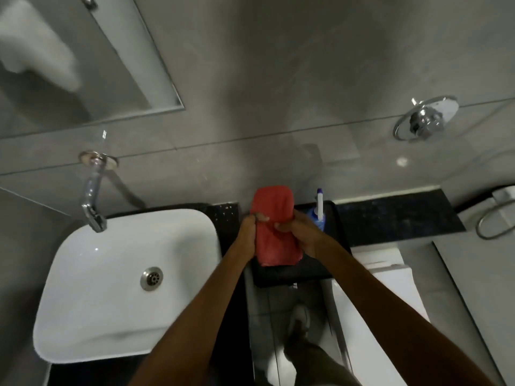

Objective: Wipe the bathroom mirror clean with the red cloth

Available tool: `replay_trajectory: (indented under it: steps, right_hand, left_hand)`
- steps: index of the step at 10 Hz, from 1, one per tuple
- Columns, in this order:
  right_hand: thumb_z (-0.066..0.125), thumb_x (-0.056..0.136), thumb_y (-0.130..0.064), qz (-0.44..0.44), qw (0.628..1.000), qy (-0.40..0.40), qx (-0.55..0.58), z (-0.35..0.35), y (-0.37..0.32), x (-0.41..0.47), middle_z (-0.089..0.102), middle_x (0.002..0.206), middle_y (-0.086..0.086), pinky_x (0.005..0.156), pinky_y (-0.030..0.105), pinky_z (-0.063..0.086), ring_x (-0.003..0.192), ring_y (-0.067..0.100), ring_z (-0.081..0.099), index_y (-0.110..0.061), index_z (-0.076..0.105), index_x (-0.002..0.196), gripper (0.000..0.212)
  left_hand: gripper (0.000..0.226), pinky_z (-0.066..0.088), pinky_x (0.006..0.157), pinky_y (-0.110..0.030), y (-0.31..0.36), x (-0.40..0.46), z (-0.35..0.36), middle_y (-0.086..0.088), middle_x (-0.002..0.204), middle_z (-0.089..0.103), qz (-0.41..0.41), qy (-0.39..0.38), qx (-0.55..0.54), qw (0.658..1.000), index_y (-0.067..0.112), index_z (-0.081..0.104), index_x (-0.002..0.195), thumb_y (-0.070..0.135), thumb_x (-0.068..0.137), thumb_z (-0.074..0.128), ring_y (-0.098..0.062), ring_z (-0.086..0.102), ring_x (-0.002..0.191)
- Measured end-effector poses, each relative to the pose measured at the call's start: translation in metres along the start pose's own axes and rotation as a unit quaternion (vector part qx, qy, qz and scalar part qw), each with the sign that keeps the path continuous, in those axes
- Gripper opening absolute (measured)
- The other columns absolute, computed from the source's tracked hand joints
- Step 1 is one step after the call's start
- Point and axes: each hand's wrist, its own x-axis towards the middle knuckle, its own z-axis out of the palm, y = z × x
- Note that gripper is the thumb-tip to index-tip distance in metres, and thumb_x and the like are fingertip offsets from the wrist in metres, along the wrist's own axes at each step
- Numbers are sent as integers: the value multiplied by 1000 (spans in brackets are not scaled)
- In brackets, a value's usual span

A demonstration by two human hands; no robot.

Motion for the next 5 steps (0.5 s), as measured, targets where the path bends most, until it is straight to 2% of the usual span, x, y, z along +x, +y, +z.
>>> replay_trajectory:
  steps: [1,2,3,4,5]
  right_hand:
    - [72,86,5,-15,995,49,-89,-20,26,27,68,126,11,107,51,51,120,33,64,-11,50,144,64]
    - [70,87,7,-33,986,56,-152,-35,56,58,62,128,14,96,34,53,118,30,61,-9,45,147,67]
    - [69,88,6,-34,979,66,-189,-39,82,87,59,137,17,93,26,49,120,27,59,-8,39,151,71]
    - [63,98,-14,29,950,48,-307,-39,101,109,47,153,15,107,36,43,138,33,49,-11,26,159,71]
    - [51,105,-30,-24,899,76,-430,-25,104,99,33,164,17,126,39,26,152,31,33,-8,22,161,67]
  left_hand:
    - [28,53,87,-40,-22,42,-5,-16,100,66,-23,21,120,992,9,66,104,-4,83,55,-29,61,93]
    - [74,56,100,-42,-45,80,-13,-10,127,65,-3,22,202,979,23,45,151,-13,89,60,-26,62,114]
    - [93,58,99,-41,-68,108,-20,-6,139,60,12,46,196,979,37,27,161,-15,91,60,-25,61,124]
    - [84,50,113,-44,-87,121,-24,-13,154,53,5,75,242,967,30,23,164,-8,96,56,-30,55,137]
    - [72,43,115,-33,-96,101,-17,-14,161,44,83,105,337,932,20,25,164,5,101,57,-31,46,147]
